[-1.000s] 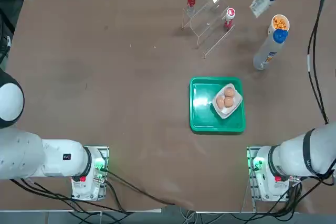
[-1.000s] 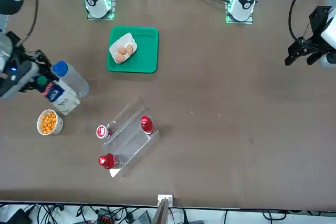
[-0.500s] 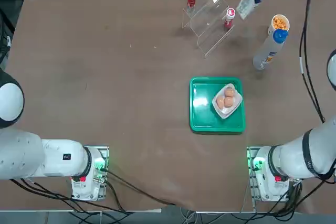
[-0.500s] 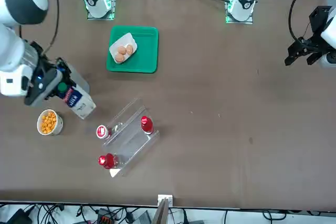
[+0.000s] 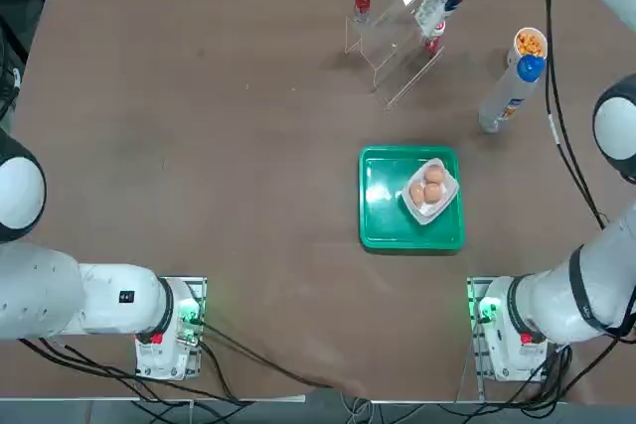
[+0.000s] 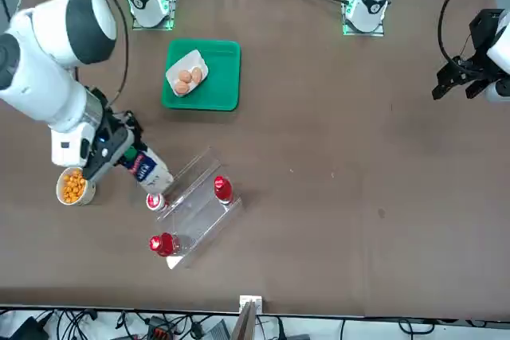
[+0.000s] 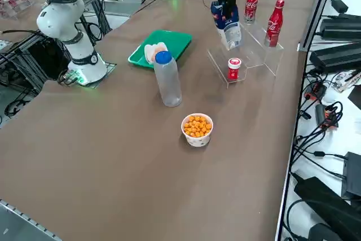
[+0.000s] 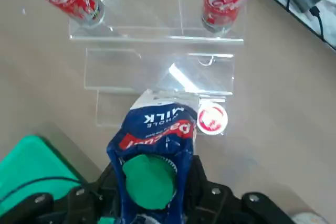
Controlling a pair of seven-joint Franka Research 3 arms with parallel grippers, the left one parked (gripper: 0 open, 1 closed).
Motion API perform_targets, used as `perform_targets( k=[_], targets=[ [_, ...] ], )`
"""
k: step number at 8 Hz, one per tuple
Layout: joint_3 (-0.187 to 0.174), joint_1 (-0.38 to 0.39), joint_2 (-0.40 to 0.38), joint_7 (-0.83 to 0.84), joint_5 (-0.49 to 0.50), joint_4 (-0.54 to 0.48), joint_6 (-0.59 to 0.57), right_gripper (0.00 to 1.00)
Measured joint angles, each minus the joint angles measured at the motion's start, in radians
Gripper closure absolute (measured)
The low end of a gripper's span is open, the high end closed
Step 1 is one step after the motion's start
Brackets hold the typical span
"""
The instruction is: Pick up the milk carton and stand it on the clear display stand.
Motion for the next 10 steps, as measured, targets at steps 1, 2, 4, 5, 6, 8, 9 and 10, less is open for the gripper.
perform_targets(
  k=[1, 2, 4, 5, 6, 8, 9, 10],
  targets=[
    [0.000, 0.013, 0.016, 0.022, 0.002, 0.001, 0.028, 0.47],
    [0.000, 0.020, 0.030, 0.035, 0.002, 0.001, 0.050, 0.46],
    [0.000, 0.031, 0.054, 0.055, 0.005, 0.003, 0.091, 0.46],
    [0.000, 0.037, 0.068, 0.075, 0.006, 0.003, 0.114, 0.46],
    [0.000, 0.043, 0.082, 0.085, 0.006, 0.003, 0.133, 0.46],
    [0.000, 0.060, 0.113, 0.113, 0.006, 0.018, 0.157, 0.46],
    [0.000, 0.068, 0.133, 0.133, 0.006, 0.040, 0.160, 0.45],
    [0.000, 0.074, 0.151, 0.143, 0.006, 0.060, 0.160, 0.44]
  ],
)
